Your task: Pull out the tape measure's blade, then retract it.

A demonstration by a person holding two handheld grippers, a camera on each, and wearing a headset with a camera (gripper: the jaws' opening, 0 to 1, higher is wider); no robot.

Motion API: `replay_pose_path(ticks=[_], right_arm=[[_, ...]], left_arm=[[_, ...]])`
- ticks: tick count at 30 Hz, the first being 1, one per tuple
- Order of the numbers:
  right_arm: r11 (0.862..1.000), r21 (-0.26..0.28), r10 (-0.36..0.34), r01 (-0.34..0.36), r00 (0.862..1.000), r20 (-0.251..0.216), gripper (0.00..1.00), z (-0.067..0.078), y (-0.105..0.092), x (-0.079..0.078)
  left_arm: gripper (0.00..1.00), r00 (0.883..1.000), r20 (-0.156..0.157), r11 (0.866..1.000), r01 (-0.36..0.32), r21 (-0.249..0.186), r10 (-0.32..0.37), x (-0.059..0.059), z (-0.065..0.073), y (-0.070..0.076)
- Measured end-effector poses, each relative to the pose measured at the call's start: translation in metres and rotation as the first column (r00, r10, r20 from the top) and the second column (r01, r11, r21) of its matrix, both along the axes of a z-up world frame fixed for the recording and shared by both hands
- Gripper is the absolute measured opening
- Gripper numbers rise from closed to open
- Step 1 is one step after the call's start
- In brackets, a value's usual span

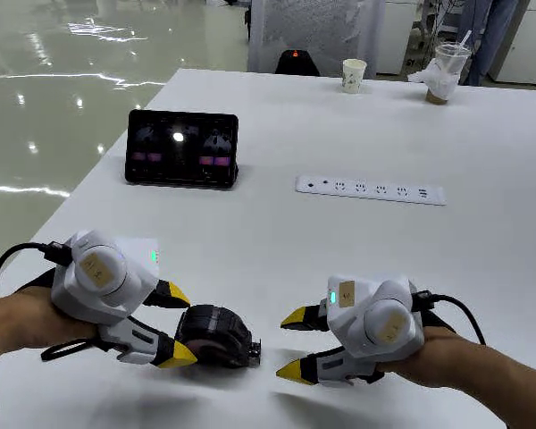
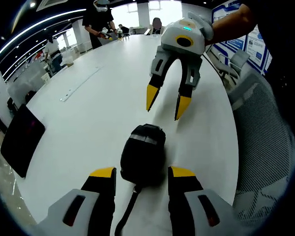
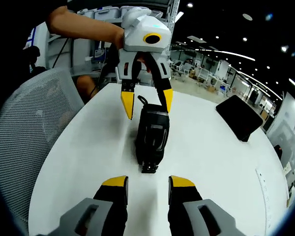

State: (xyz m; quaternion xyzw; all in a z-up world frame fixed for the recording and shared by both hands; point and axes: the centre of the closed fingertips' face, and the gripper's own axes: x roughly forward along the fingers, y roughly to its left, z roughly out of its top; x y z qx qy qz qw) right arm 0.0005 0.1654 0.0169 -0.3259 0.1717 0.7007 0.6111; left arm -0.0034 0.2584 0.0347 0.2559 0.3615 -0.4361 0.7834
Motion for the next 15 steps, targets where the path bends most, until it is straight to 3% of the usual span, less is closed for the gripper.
replay_pose_path(ticks=[15], right_arm=[[0.998, -0.053, 0.028, -0.029, 0.999, -0.019, 0.20, -0.016, 0.020, 0.002]], left_arm=[[0.29, 0.994, -0.051, 0.993, 0.105, 0.062, -0.102, 0.003, -0.005, -0.006]])
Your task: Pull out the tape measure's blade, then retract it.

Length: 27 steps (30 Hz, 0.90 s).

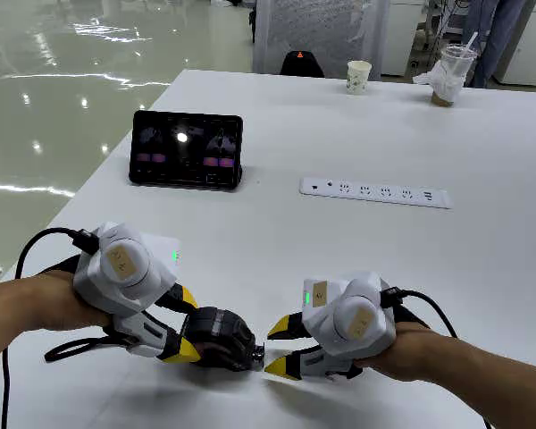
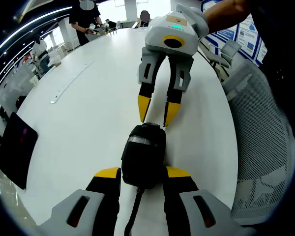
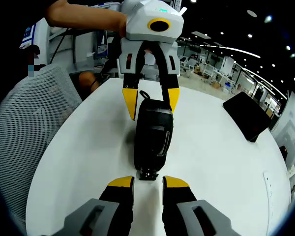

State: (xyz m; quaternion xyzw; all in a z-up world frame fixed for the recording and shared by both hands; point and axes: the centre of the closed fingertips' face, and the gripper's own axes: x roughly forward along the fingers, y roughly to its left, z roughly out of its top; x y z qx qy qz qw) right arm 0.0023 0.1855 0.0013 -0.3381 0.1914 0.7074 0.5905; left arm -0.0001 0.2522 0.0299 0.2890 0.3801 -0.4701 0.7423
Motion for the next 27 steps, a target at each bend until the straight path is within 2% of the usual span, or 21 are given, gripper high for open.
replay_pose_path(ticks=[13, 23, 27], right_arm=[[0.999, -0.037, 0.022, -0.023, 1.000, -0.021, 0.14, -0.011, 0.008, -0.001], [0.999, -0.040, 0.008, -0.009, 0.999, -0.038, 0.13, -0.014, 0.010, -0.002], [0.999, -0.033, 0.004, -0.005, 0.999, -0.038, 0.12, -0.014, 0.009, -0.003]], left_arm=[[0.26, 0.998, -0.033, 0.998, 0.058, 0.035, -0.057, -0.001, -0.006, -0.004], [0.26, 0.997, -0.027, 0.996, 0.080, 0.048, -0.079, -0.001, -0.011, -0.002], [0.25, 0.997, -0.026, 0.997, 0.074, 0.035, -0.073, -0.001, -0.011, -0.001]])
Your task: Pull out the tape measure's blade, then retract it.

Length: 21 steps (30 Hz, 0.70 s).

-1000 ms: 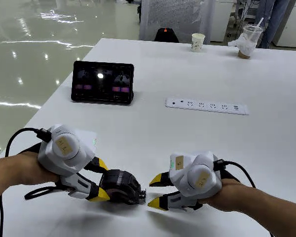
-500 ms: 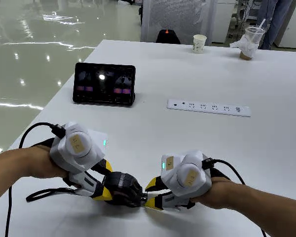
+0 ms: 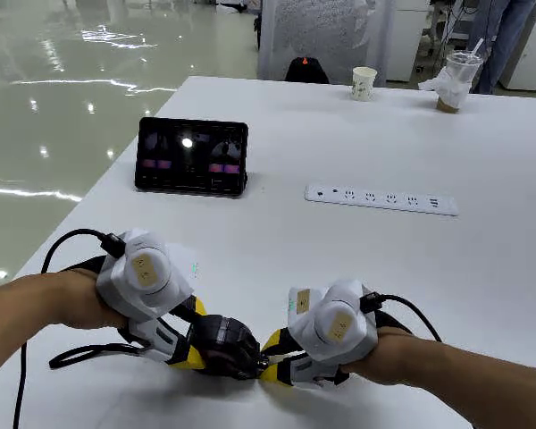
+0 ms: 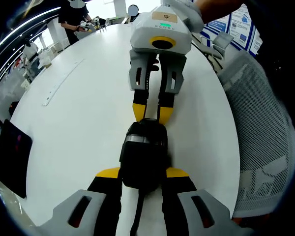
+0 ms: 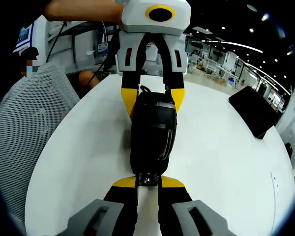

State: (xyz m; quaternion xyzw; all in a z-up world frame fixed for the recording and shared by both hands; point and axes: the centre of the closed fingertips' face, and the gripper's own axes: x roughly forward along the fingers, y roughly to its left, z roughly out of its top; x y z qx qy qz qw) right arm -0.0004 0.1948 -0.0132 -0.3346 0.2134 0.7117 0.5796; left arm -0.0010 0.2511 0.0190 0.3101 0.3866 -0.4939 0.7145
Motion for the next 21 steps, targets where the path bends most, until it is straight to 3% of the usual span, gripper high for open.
replay_pose_path(ticks=[21], right_arm=[[0.999, -0.014, 0.034, -0.034, 0.999, 0.015, 0.10, -0.0001, -0.0021, -0.0018]], left_arm=[[0.24, 1.000, -0.006, 1.000, 0.006, -0.009, -0.006, 0.0010, -0.0009, 0.0006]])
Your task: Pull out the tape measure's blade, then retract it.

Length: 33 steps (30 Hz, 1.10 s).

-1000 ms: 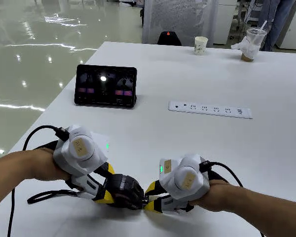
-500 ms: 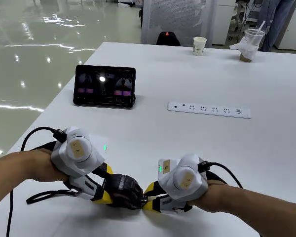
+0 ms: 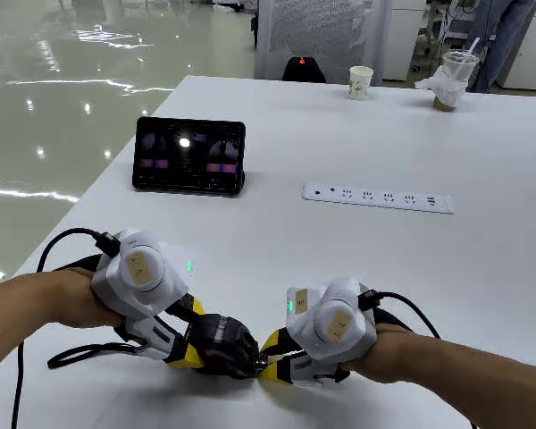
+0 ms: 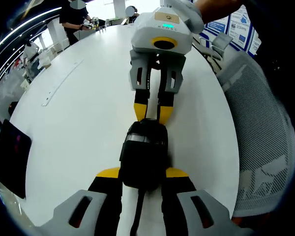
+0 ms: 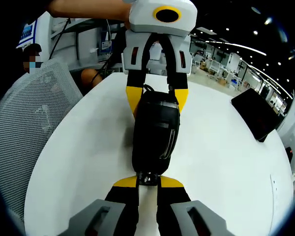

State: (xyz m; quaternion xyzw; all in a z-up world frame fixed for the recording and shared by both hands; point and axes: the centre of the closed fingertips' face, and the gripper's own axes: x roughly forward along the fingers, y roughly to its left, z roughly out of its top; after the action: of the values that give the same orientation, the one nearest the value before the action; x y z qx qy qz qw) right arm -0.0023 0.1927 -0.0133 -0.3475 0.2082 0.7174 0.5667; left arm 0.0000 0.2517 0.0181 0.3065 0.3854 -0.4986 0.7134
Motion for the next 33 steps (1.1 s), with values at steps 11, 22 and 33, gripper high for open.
replay_pose_path(ticks=[11, 22, 33], right_arm=[[1.000, 0.003, -0.012, 0.012, 1.000, -0.018, 0.10, 0.000, -0.012, 0.000], [1.000, 0.007, -0.012, 0.012, 1.000, -0.011, 0.10, 0.001, -0.024, 0.001], [1.000, -0.001, -0.017, 0.017, 1.000, -0.006, 0.10, 0.001, -0.037, 0.004]], left_arm=[[0.24, 1.000, 0.000, 1.000, 0.001, 0.001, -0.001, 0.000, 0.000, -0.001], [0.24, 1.000, 0.000, 1.000, 0.005, 0.005, -0.005, 0.000, 0.000, -0.001], [0.24, 1.000, 0.000, 1.000, 0.002, 0.009, -0.002, -0.001, 0.000, -0.002]])
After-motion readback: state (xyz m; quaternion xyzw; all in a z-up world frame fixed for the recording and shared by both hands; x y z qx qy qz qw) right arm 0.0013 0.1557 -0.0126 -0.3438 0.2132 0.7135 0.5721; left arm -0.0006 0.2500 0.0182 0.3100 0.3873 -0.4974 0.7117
